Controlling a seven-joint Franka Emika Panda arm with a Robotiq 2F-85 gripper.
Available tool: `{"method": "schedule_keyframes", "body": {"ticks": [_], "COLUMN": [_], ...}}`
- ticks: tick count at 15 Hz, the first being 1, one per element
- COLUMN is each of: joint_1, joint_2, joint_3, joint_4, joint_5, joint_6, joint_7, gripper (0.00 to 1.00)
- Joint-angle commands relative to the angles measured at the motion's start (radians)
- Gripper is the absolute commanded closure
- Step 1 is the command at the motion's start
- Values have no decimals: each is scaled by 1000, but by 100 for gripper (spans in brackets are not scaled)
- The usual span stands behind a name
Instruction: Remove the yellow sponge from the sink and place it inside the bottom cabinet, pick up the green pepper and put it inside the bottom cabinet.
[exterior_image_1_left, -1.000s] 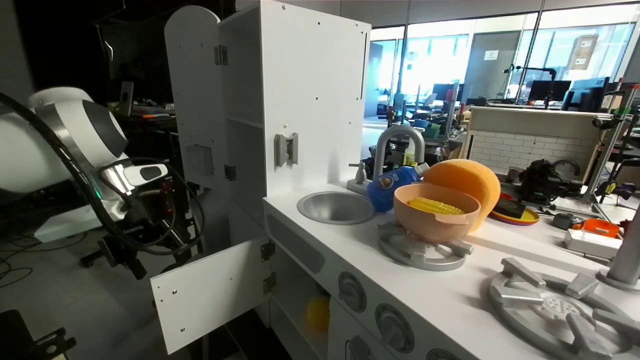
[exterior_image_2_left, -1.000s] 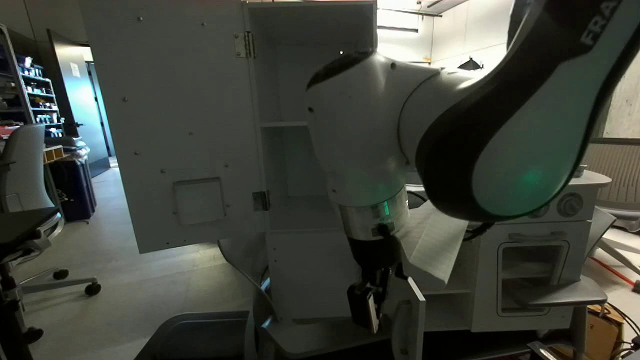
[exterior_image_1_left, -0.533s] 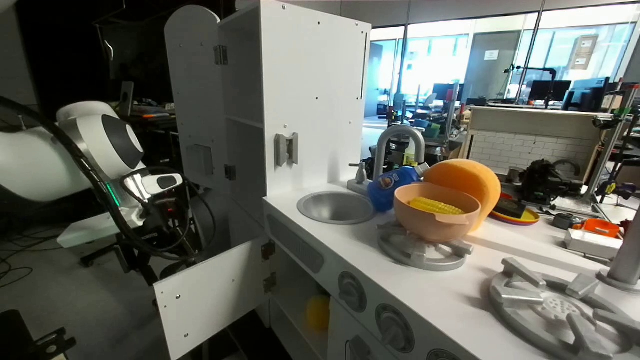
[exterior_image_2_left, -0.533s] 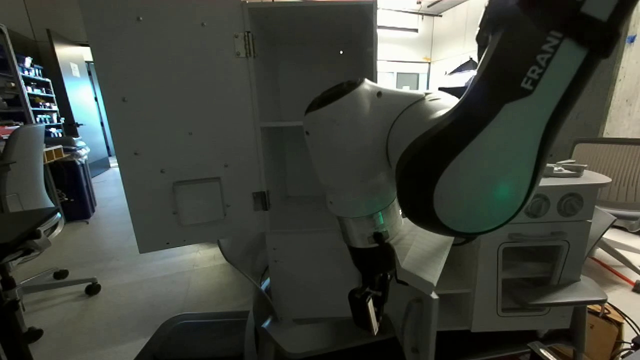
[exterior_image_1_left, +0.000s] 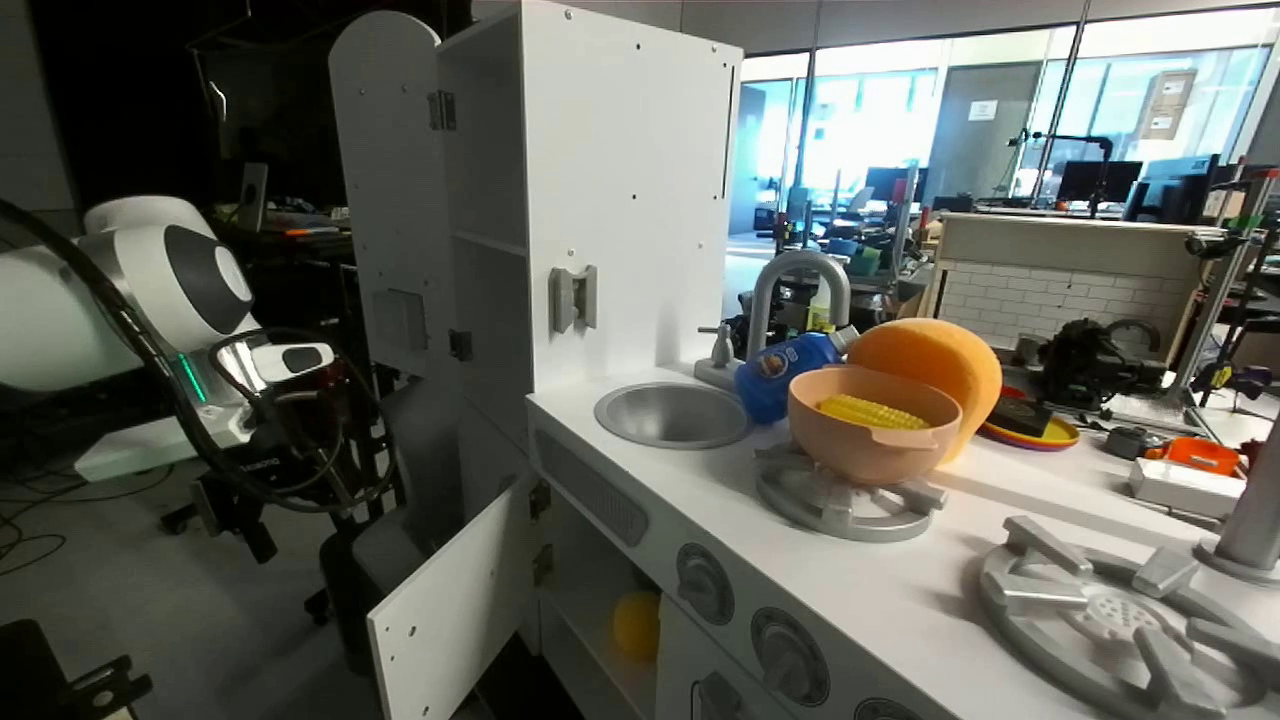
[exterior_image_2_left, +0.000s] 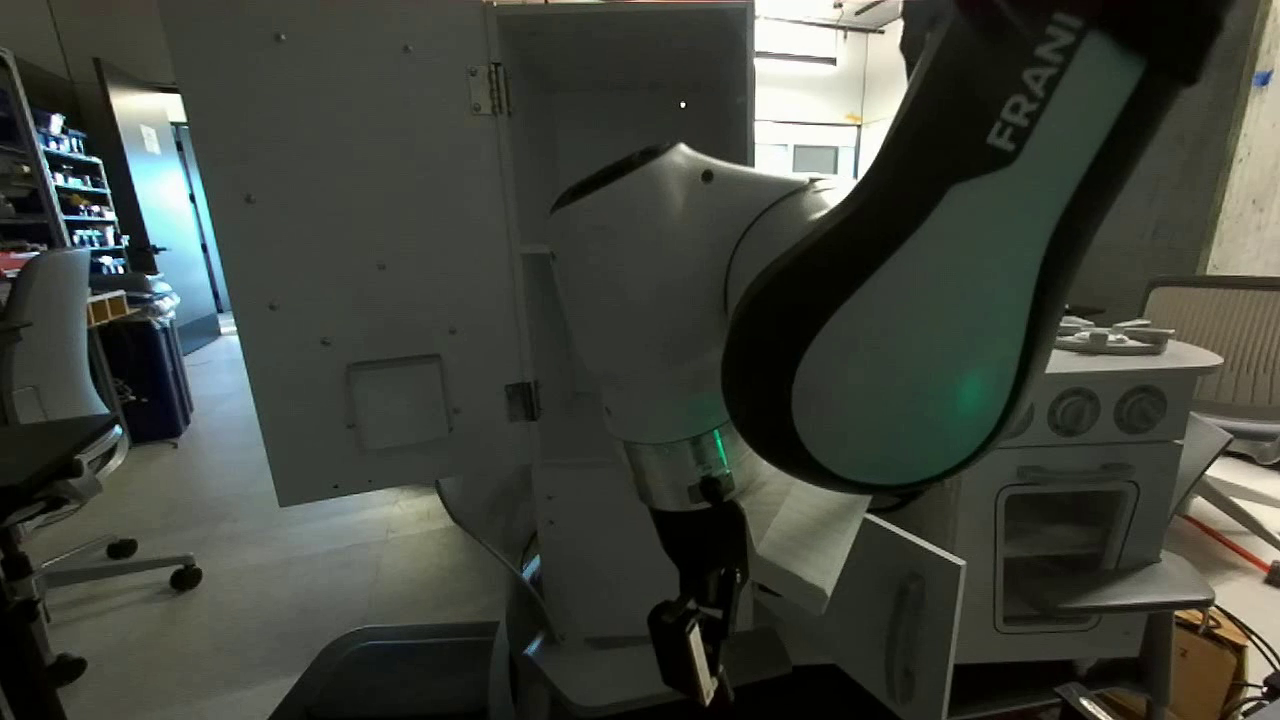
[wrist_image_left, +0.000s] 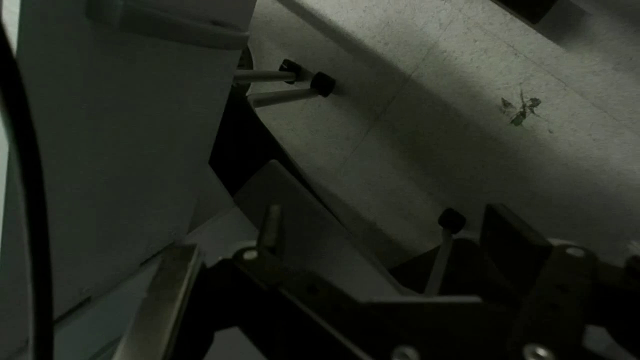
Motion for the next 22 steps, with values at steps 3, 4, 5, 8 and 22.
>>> {"method": "schedule_keyframes", "body": {"ticks": [3, 4, 5, 8, 22], "joint_1": [53, 52, 50, 37, -62], "joint_2": [33, 45, 60, 106, 334], "joint_3": [-83, -96, -109, -142, -272], "joint_4": [65, 80, 100, 159, 482], "joint_5": [25, 20, 14, 2, -9], "joint_6": [-127, -159, -189, -265, -350], "joint_7": [-61, -66, -71, -86, -109], "gripper": [0, 0, 0, 0, 0]}}
